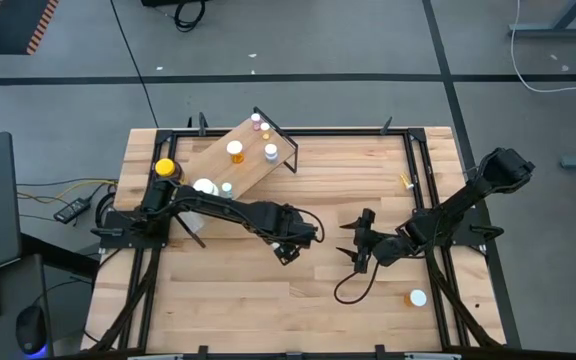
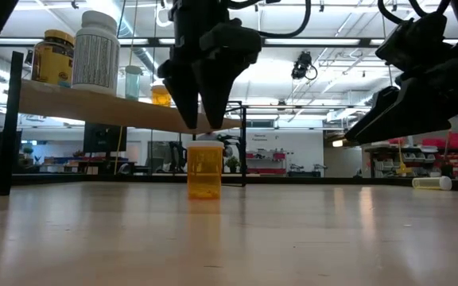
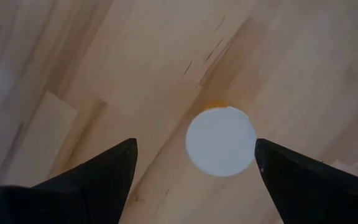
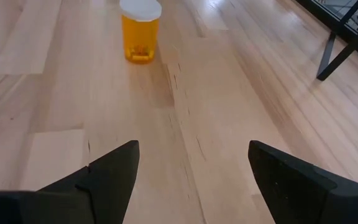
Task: Pick and place medicine bottles onto shelf by color
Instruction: Put the top orange pill bottle on the shelf
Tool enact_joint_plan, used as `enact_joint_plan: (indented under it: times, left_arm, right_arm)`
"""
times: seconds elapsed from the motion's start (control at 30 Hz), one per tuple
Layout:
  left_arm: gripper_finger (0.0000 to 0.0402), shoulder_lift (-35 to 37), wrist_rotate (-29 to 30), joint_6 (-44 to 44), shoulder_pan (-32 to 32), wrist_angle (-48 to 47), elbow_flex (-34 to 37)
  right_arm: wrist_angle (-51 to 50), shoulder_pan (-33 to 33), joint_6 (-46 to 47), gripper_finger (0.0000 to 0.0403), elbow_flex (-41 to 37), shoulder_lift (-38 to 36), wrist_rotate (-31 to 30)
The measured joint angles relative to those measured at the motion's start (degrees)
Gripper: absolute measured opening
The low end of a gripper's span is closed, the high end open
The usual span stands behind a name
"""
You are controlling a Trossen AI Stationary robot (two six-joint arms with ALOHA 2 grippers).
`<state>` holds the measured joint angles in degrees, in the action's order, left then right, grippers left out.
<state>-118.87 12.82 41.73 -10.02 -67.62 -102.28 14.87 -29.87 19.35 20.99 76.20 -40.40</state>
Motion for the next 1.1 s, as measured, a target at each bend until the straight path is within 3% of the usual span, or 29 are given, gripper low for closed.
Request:
enact_joint_plan:
  times: [0.63, 1.1]
  left_arm:
    - [0.0332, -1.4, -0.2, 0.1, 0.2, -0.3, 0.1]
    - [0.0332, -2.7, -3.5, 0.9, 0.2, 0.3, 0.0]
  right_arm:
    - [-0.1, 0.0, 0.0, 0.0310, 0.0, 0.0, 1.5]
    - [-0.7, 0.0, 0.5, 0.0310, 0.0, 0.0, 1.5]
